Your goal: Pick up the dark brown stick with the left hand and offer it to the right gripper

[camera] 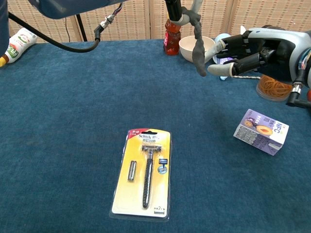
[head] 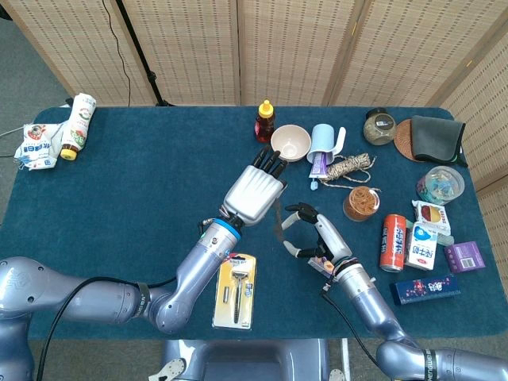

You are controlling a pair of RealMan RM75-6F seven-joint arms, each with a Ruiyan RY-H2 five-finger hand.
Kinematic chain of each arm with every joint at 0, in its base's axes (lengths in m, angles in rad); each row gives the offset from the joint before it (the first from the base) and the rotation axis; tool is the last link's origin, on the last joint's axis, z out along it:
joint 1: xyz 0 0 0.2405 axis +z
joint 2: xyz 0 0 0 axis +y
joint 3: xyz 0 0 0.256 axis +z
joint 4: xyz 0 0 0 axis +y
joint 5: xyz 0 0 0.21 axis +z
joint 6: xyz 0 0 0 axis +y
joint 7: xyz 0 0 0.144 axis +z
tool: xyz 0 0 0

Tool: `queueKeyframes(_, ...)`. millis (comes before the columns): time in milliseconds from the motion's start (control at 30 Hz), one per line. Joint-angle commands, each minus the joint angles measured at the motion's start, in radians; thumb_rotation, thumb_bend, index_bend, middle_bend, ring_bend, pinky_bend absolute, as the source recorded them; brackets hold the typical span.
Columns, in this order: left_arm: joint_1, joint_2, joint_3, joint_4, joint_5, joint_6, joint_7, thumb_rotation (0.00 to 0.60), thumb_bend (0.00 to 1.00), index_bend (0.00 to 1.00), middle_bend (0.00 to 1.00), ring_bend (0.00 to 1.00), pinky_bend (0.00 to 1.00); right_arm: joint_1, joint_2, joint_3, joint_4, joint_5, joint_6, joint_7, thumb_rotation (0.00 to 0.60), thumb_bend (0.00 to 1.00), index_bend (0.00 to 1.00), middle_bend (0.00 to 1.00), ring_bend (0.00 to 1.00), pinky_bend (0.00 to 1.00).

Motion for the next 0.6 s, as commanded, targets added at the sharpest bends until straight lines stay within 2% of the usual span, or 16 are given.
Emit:
queueKeyframes(33,-0.001,-0.004,-0.002,0.001,0.002,0.001,0.001,0.6,0.54,0.74,0.19,0.06,0.0,0.003,-0.002,0.0,-0.001,0.009,-0.002,-0.007,0.6,0.36,0.42,0.18,0.01,0.0)
queueKeyframes(300,0.003,-0.011,-0.003,0.002,0.014,0.004,-0.002,0.6,0.54,0.74,0.19,0.06,0.0,0.012,-0.003,0.0,0.001,0.038,-0.013,-0.025,0.6,0.36,0.39,0.17,0.01,0.0)
queueKeyframes(600,0.007,-0.017,-0.003,0.011,0.017,0.0,-0.002,0.6,0.54,0.74,0.19,0.06,0.0,0.013,-0.003,0.003,0.002,0.037,-0.019,-0.02,0.6,0.36,0.42,0.17,0.01,0.0)
